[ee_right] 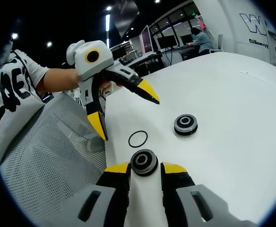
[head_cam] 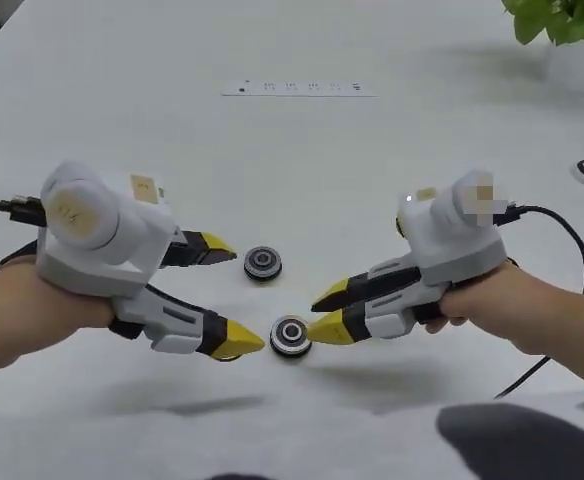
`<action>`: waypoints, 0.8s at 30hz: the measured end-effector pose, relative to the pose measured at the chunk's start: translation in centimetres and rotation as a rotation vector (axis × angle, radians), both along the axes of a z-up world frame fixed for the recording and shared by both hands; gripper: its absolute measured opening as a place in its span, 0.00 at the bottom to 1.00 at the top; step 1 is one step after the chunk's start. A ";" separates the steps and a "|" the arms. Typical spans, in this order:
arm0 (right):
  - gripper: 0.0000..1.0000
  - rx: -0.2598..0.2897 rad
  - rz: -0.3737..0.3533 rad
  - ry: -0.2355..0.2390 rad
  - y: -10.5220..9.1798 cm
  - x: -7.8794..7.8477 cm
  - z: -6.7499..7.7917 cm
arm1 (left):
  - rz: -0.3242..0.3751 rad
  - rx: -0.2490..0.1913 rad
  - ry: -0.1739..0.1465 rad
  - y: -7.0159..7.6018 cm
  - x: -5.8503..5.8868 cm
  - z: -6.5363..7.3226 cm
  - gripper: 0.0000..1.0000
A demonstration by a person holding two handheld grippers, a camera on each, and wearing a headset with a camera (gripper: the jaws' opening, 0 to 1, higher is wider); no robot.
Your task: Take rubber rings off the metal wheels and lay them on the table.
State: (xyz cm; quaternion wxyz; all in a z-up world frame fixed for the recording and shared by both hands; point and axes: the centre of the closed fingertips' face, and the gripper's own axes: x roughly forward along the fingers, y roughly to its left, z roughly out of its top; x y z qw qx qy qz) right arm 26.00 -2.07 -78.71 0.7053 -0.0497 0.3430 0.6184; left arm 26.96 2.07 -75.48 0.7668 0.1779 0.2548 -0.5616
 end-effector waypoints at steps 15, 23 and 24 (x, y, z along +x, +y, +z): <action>0.21 -0.043 0.064 -0.050 -0.1 -0.5 -1.2 | -0.034 -0.002 0.019 -1.5 -0.2 -0.8 0.58; 0.21 -0.052 0.084 -0.076 -0.1 -0.8 -1.5 | -0.053 0.009 0.035 -2.1 -0.6 -1.5 0.53; 0.21 -0.053 0.086 -0.079 -0.1 -0.8 -1.5 | -0.055 0.009 0.037 -2.1 -0.6 -1.6 0.52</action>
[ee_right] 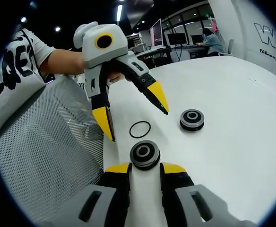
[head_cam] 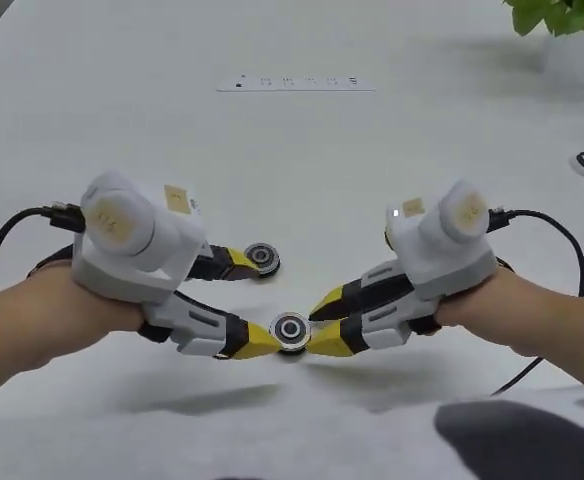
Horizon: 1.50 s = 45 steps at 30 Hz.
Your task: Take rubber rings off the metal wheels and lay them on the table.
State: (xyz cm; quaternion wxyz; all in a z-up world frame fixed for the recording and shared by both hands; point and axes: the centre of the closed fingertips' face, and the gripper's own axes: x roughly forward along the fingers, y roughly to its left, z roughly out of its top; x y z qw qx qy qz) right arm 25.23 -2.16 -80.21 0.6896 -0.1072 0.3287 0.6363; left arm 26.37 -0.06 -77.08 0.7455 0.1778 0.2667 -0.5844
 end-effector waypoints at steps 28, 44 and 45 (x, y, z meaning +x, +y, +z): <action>0.17 -0.008 0.023 -0.029 -0.1 0.1 -0.9 | -0.054 0.003 0.035 -1.8 -1.0 -1.5 0.29; 0.16 0.004 0.021 -0.029 0.1 0.0 -0.8 | -0.077 0.028 -0.009 -1.9 -0.8 -2.5 0.17; 0.16 0.004 0.021 -0.029 0.2 0.0 -0.8 | -0.075 0.028 -0.012 -1.9 -0.7 -2.5 0.16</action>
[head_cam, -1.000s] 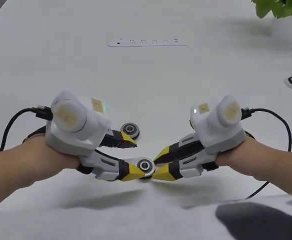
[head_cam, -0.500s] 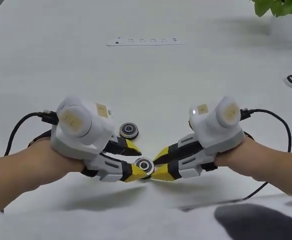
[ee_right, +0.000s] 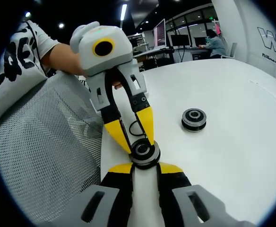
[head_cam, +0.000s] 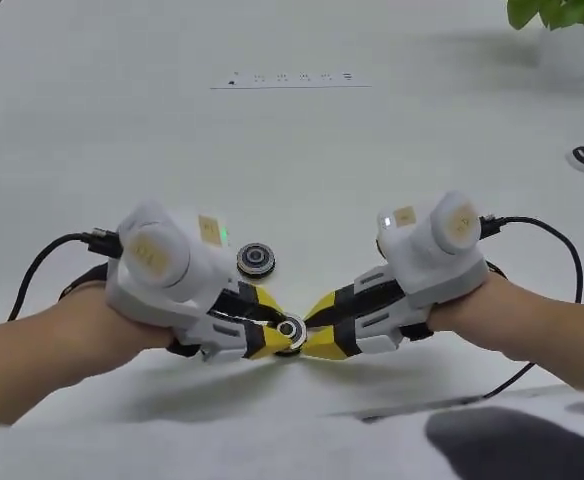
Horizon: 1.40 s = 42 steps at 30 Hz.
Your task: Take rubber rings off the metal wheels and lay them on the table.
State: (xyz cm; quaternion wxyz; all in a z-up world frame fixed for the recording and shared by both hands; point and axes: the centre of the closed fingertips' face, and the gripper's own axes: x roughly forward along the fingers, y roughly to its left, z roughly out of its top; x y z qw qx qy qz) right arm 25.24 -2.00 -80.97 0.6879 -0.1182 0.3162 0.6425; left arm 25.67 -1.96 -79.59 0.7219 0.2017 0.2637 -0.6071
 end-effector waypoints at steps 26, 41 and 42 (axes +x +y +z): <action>0.14 -0.019 0.020 -0.049 0.1 0.1 -0.1 | 0.038 -0.018 -0.037 -0.1 -0.4 0.4 0.14; 0.04 -0.050 0.048 -0.084 -0.4 0.1 -0.2 | 0.041 -0.023 -0.034 -0.1 -0.1 0.2 0.14; 0.04 -0.052 0.049 -0.085 -0.4 0.1 -0.2 | 0.041 -0.022 -0.035 -0.1 -0.1 0.2 0.14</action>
